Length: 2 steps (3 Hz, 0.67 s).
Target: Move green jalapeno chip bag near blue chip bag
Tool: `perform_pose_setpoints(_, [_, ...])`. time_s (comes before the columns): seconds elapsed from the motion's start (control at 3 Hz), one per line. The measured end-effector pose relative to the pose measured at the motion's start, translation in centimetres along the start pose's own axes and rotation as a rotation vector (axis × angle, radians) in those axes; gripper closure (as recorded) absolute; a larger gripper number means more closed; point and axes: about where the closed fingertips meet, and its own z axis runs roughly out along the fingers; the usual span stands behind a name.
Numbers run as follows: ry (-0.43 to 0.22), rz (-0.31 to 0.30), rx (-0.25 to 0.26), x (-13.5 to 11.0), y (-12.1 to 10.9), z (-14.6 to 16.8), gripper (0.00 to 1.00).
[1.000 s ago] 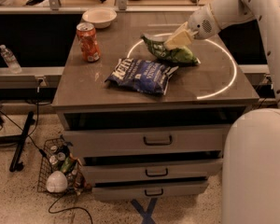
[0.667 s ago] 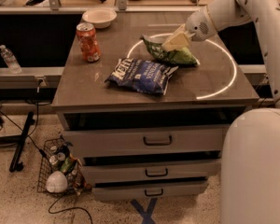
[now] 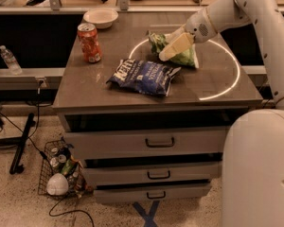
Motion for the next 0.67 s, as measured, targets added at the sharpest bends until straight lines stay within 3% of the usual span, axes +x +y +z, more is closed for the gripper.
perform_pose_setpoints(0.33, [-0.012,0.003,0.018,-0.1,-0.4,-0.7,0.00])
perform_pose_setpoints(0.67, [-0.063,0.015,0.095,-0.4,-1.7,-4.3,0.00])
